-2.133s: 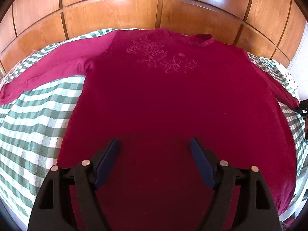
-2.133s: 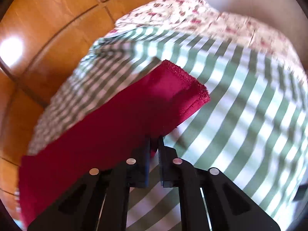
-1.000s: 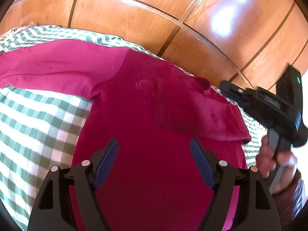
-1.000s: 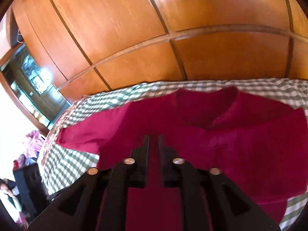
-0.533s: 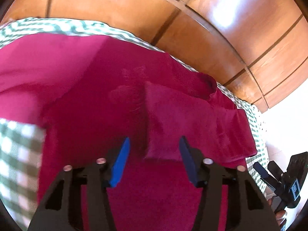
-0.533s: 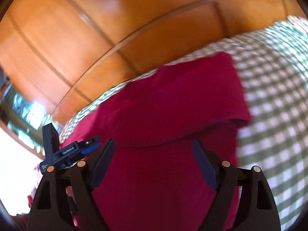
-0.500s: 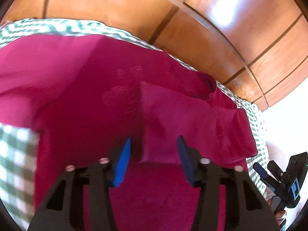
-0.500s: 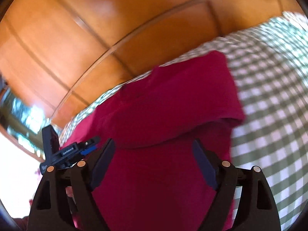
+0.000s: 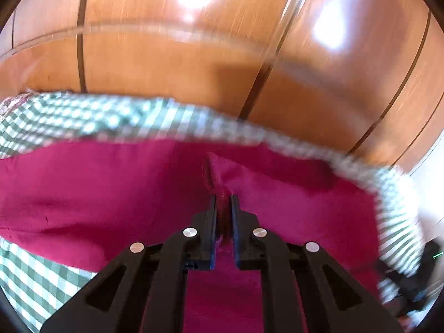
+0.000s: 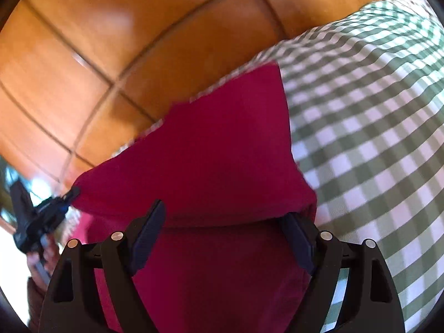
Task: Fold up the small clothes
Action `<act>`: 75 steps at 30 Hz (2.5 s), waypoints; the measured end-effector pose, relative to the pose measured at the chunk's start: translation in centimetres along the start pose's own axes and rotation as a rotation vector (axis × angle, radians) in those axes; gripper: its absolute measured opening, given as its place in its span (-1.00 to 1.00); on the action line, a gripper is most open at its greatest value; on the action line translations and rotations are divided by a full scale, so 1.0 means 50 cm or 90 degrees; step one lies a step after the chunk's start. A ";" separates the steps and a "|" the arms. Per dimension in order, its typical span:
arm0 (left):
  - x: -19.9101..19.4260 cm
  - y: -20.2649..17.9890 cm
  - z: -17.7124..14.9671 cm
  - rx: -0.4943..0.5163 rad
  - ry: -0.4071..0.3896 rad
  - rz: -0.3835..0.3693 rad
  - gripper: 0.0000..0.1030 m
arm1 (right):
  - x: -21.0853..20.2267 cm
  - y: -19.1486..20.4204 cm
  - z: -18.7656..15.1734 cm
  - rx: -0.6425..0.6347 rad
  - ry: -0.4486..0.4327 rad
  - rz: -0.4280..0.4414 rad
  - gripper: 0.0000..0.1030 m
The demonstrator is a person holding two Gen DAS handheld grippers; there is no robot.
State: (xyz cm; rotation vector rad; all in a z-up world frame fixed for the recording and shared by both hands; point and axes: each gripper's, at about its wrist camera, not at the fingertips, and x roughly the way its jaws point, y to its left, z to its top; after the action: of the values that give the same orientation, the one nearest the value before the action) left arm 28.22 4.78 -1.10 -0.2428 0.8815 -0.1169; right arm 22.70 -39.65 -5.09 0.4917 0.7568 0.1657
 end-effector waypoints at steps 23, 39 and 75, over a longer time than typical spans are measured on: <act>-0.097 0.213 -0.077 -0.172 -0.070 0.028 0.10 | 0.117 0.154 -0.026 -0.248 0.014 -0.242 0.92; -0.237 0.655 -0.165 -0.541 -0.125 0.083 -0.18 | 0.114 0.151 -0.028 -0.247 0.009 -0.240 0.92; -0.033 0.063 -0.077 -0.055 -0.004 -0.094 -0.47 | 0.113 0.153 -0.032 -0.243 -0.001 -0.241 0.92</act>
State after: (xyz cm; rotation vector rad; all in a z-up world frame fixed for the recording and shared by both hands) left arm 24.21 7.52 -3.05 -0.3884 0.8631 -0.2152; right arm 25.90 -30.60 -5.85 -0.0170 0.7812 -0.0454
